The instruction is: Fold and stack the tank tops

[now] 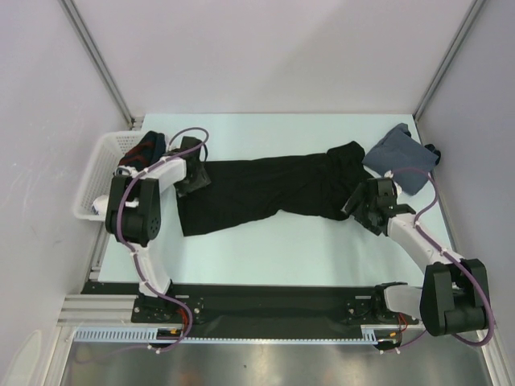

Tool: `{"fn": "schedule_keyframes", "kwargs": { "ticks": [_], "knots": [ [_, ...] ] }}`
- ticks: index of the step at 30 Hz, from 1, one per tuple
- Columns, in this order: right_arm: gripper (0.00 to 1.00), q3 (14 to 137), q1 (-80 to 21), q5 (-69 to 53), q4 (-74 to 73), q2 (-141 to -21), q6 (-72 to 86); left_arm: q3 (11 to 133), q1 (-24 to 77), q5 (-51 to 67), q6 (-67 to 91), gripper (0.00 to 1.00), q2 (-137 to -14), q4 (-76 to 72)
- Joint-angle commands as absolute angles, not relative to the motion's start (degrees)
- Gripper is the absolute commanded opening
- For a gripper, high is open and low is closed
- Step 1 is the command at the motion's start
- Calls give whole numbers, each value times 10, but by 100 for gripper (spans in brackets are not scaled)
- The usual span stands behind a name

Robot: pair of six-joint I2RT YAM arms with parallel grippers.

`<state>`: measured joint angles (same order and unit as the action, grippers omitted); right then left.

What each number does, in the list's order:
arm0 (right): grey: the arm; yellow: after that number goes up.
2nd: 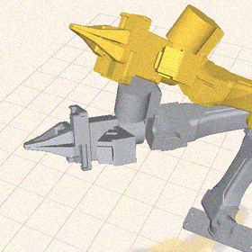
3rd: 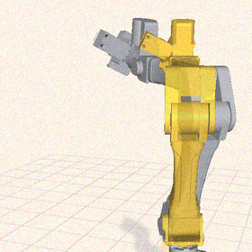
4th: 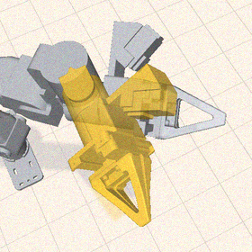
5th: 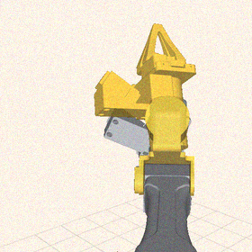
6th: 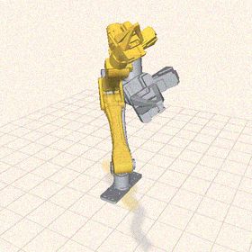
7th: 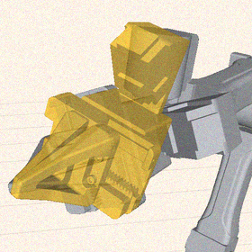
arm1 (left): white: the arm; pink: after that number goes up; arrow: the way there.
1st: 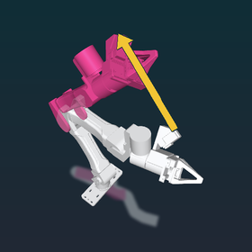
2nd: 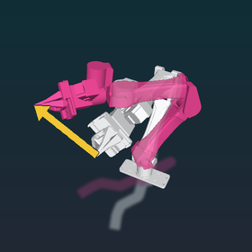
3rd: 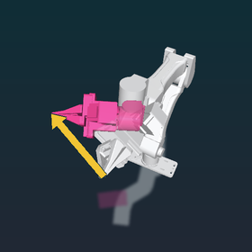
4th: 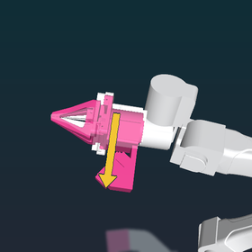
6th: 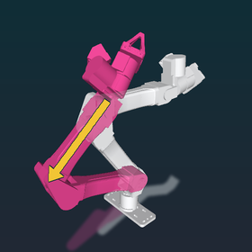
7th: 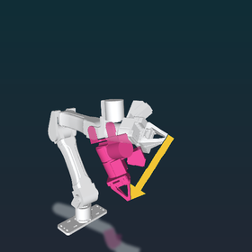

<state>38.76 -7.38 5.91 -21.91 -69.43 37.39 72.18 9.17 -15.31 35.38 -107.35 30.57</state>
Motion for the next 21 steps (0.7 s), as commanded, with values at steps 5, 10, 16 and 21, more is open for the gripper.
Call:
{"fn": "schedule_keyframes", "kwargs": {
  "ticks": [5, 10, 16, 21],
  "knots": [
    [86, 334, -69, 55, -163, -692, 446, 770, 95, -160, 329, 67, -1128, 320],
    [86, 349, -67, 62, -126, -751, 463, 774, 94, -169, 328, 61, -1139, 321],
    [83, 402, -65, 89, -105, -835, 479, 790, 96, -156, 316, 33, -1161, 337],
    [81, 460, -64, 88, -103, -891, 484, 786, 95, -145, 304, 5, -1158, 351]
  ]
}}
